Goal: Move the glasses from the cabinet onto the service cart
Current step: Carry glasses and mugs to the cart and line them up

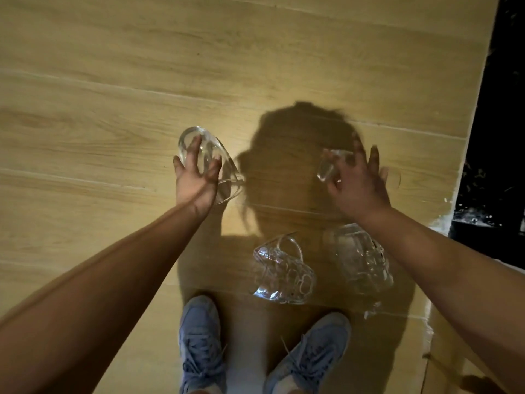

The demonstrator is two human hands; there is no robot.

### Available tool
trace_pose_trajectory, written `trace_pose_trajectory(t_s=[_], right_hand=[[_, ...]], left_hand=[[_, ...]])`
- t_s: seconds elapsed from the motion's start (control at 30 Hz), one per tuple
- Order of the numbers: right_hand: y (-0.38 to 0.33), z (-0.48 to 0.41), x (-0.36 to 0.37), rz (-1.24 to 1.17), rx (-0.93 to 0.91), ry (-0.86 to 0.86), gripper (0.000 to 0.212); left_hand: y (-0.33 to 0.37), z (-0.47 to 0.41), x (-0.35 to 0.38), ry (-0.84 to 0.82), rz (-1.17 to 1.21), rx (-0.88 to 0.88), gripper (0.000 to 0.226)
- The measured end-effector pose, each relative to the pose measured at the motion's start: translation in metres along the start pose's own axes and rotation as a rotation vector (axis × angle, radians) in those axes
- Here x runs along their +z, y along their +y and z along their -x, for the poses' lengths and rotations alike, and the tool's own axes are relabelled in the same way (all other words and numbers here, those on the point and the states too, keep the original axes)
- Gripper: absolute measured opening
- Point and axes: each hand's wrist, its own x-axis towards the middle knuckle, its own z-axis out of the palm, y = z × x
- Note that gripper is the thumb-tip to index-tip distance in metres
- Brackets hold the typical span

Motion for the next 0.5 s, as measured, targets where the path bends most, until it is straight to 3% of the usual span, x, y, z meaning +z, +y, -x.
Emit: trace_pose_trajectory(t_s=[0.13,0.27,0.5], right_hand=[[0.010,-0.004,0.005,0.231,-0.029,-0.068,0.082],[0.007,-0.009,0.014,0.153,0.119,-0.080,0.104],[-0.023,0.014,0.004,0.008,0.166,-0.049,0.096]], left_hand=[[0.008,0.002,0.009,-0.030,0.068,-0.046,0.065],[0.013,0.014,0.018,-0.120,0.019,-0.055,0.080],[0.017,0.042,0.012,-0.072,0.005,-0.106,0.074]])
